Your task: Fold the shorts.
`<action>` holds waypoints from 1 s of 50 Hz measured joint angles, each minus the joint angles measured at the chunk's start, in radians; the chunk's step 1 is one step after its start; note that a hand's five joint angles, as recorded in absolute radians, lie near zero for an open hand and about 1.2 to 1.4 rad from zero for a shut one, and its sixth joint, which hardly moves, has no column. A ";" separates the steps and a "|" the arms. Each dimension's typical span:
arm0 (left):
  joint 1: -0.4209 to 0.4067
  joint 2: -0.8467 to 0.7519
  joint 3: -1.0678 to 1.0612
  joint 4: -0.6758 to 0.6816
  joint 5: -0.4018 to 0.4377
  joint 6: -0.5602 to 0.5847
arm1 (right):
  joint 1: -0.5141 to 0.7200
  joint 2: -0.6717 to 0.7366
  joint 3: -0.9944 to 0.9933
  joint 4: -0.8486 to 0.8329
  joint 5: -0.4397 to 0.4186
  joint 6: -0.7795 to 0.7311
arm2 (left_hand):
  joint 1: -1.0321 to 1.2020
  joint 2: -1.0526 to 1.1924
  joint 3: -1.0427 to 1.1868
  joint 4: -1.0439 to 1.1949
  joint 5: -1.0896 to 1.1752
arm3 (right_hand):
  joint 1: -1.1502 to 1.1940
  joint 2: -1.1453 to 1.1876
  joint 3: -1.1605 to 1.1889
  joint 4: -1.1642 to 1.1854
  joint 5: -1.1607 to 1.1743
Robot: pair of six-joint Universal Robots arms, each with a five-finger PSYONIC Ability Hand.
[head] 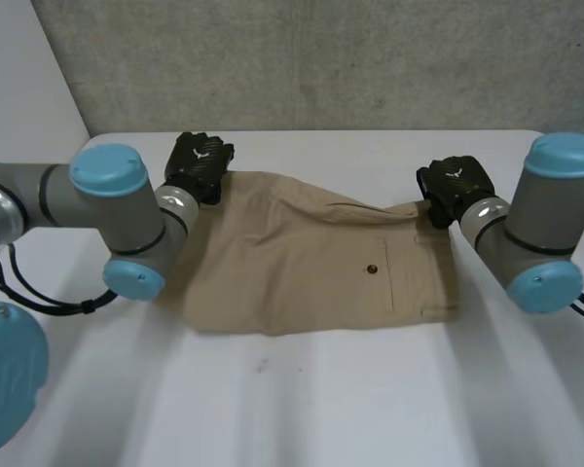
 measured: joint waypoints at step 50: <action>-0.035 0.672 -0.812 0.171 -0.090 -0.105 | -0.037 -0.463 0.504 0.183 -0.048 0.086 | -0.899 -0.990 -0.977 -0.985 -0.942 | -0.365 -0.498 -0.515 -0.527 -0.521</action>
